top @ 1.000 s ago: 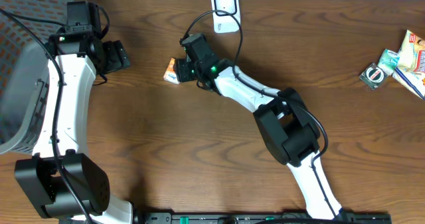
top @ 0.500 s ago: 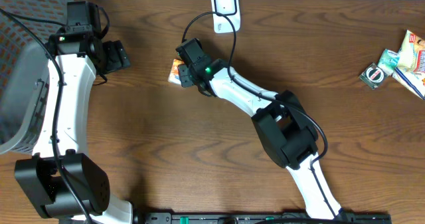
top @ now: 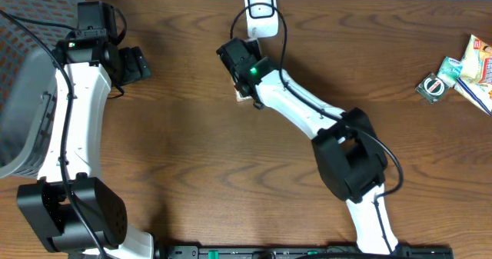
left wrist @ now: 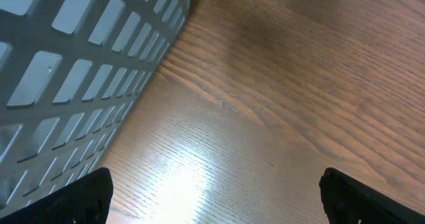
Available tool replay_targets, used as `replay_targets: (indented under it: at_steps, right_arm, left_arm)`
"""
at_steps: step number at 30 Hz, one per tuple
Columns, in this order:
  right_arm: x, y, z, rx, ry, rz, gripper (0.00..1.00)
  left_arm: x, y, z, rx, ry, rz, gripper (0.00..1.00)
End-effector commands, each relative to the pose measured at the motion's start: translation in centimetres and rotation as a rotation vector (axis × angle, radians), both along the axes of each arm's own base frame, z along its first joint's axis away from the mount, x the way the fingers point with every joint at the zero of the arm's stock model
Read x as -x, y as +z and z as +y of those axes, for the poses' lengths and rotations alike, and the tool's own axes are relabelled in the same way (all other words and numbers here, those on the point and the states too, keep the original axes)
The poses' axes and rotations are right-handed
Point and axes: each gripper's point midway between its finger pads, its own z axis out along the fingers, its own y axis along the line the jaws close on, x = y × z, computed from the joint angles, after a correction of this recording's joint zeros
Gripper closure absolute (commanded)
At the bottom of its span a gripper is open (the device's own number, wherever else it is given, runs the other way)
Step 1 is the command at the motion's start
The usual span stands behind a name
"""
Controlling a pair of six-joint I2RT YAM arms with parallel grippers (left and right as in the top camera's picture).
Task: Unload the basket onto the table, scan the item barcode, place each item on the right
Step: 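Lower the right gripper over the orange snack box and grasp it, then lift the orange snack box and pull it right with the right gripper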
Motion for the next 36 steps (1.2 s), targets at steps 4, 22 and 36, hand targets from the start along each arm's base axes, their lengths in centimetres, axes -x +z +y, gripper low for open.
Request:
replay_targets:
  at_steps: [4, 22, 36]
  right_arm:
    - [0.6, 2.7, 4.0, -0.18, 0.135, 0.014, 0.4]
    - [4.1, -2.3, 5.3, -0.1, 0.375, 0.155, 0.37]
    - [4.3, -5.6, 4.5, -0.104, 0.368, 0.117, 0.72]
  left_arm:
    - [0.1, -0.6, 0.0, 0.001, -0.007, 0.018, 0.02]
    - [0.1, -0.6, 0.0, 0.001, -0.007, 0.018, 0.03]
    - [0.1, -0.6, 0.0, 0.001, -0.007, 0.018, 0.03]
